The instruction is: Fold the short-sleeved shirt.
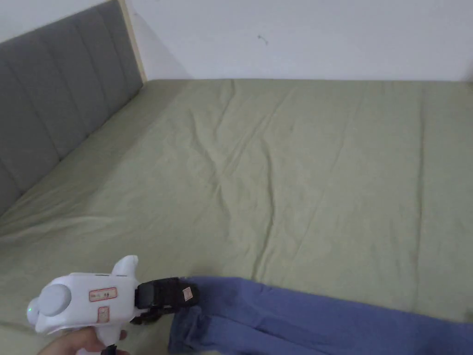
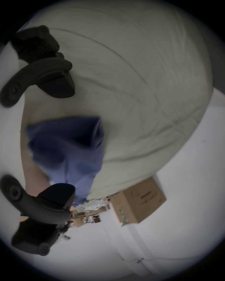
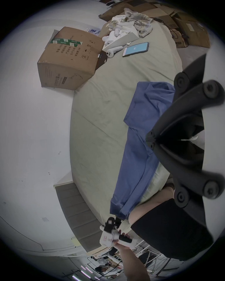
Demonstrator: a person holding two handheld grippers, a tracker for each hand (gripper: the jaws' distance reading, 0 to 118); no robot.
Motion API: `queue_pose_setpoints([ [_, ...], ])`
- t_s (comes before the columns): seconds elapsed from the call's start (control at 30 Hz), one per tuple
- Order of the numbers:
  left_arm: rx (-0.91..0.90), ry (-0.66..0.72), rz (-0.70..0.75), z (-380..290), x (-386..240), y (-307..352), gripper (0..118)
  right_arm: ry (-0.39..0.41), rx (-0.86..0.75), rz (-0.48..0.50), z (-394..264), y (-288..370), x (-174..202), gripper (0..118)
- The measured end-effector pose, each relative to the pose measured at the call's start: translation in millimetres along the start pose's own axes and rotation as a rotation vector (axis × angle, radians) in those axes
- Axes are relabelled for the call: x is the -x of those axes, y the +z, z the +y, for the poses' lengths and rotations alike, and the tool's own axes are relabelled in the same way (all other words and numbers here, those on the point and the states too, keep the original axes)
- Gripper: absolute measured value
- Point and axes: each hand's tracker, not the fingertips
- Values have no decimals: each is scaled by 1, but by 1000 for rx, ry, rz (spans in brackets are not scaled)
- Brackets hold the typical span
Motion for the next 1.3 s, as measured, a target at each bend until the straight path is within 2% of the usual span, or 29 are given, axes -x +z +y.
queue_pose_setpoints([
  [0.03,-3,34,-46,7,29,-5,115,0,2,3,0,-2,1,0],
  [0.07,-8,44,-84,8,24,-13,117,-2,9,8,1,-6,2,0],
  [0.1,-17,44,-92,15,-38,-8,118,-4,16,7,2,-9,4,0],
  [0.13,-16,47,-114,2,-62,-9,117,-8,19,8,5,-11,5,0],
  [0.17,-3,43,-181,2,-63,-15,106,-17,25,14,7,-15,7,0],
  [0.2,29,46,-179,0,-70,-22,49,-36,30,32,8,-18,8,0],
  [0.23,57,-17,-43,-13,-99,-30,5,-41,29,39,9,-21,10,0],
  [0.27,64,-85,28,-9,-88,-41,4,-41,27,41,13,-22,14,0],
  [0.33,104,-56,-94,-13,-90,-49,4,-25,31,48,19,-25,22,0],
  [0.4,66,-75,-36,5,-75,-33,4,6,18,53,23,-21,26,0],
  [0.5,10,-97,34,-9,-114,-7,3,8,1,68,29,-19,31,0],
  [0.57,21,-79,29,18,-87,18,3,0,-15,73,33,-13,34,0],
  [0.67,-17,-213,239,23,-104,46,3,8,-43,86,36,-7,34,0],
  [0.73,-19,-103,255,30,-100,65,3,28,-59,113,39,-4,38,0],
  [0.87,-61,-127,507,47,-102,111,3,80,-91,140,46,-2,45,0],
  [0.93,-36,-81,548,50,-117,127,3,82,-103,157,47,-2,45,0],
  [1.0,-32,-93,497,48,-148,141,3,84,-114,177,47,-3,43,0],
  [1.07,-55,-213,478,39,-195,141,3,83,-125,184,47,-4,40,0],
  [1.17,-3,-151,328,29,-245,117,3,54,-136,218,45,-6,37,0],
  [1.23,34,-161,288,19,-279,84,3,49,-140,238,43,-4,36,0],
  [1.3,68,-148,240,17,-280,42,3,54,-141,249,40,-2,34,0],
])
